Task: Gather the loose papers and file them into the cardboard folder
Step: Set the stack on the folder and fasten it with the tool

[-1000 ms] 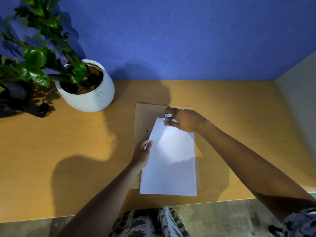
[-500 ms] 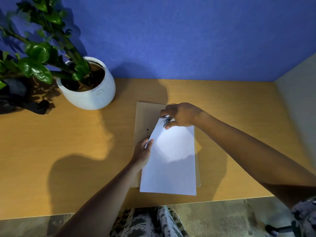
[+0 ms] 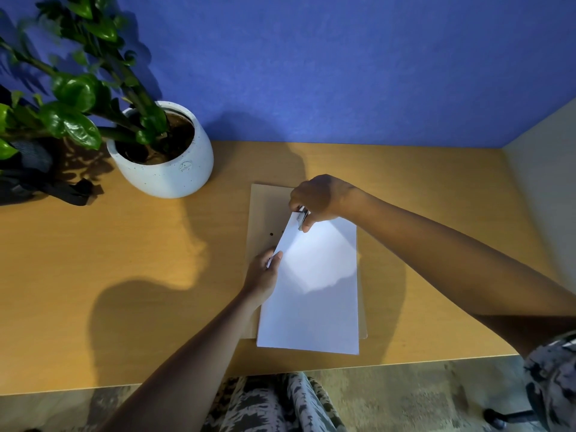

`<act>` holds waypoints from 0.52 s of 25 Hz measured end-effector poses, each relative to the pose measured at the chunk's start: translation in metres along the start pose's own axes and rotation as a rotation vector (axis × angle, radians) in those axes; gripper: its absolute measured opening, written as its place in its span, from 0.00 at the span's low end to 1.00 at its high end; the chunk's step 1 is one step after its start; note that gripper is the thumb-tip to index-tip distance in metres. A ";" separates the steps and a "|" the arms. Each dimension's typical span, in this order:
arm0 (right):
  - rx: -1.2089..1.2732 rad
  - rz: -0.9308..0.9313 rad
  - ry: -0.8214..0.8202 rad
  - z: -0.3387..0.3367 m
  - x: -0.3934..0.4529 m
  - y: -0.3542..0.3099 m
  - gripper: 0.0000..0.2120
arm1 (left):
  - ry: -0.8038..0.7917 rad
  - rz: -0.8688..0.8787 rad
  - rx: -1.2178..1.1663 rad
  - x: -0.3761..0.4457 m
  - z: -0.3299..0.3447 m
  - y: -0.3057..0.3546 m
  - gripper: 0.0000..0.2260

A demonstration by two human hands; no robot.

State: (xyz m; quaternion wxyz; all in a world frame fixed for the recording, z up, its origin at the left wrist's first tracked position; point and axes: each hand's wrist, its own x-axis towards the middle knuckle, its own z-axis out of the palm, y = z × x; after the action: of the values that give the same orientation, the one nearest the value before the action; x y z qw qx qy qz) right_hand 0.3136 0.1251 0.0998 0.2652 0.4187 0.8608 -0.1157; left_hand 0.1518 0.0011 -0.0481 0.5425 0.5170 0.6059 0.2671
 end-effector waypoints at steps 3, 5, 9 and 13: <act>-0.002 0.017 -0.017 -0.003 0.003 0.000 0.20 | 0.015 0.018 -0.009 0.000 0.001 -0.001 0.20; 0.001 0.024 -0.025 -0.003 0.003 -0.001 0.20 | 0.016 0.028 -0.017 0.000 0.000 0.000 0.20; 0.025 0.032 -0.030 -0.001 0.002 -0.001 0.19 | 0.011 0.025 -0.020 0.000 0.001 -0.001 0.18; 0.051 0.035 -0.019 0.000 0.000 0.000 0.19 | 0.007 0.018 -0.018 -0.001 0.001 -0.001 0.14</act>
State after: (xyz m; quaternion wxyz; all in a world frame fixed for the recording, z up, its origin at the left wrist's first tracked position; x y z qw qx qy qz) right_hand 0.3133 0.1247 0.0994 0.2645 0.4392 0.8476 -0.1370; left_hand 0.1518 -0.0003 -0.0490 0.5423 0.5168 0.6007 0.2793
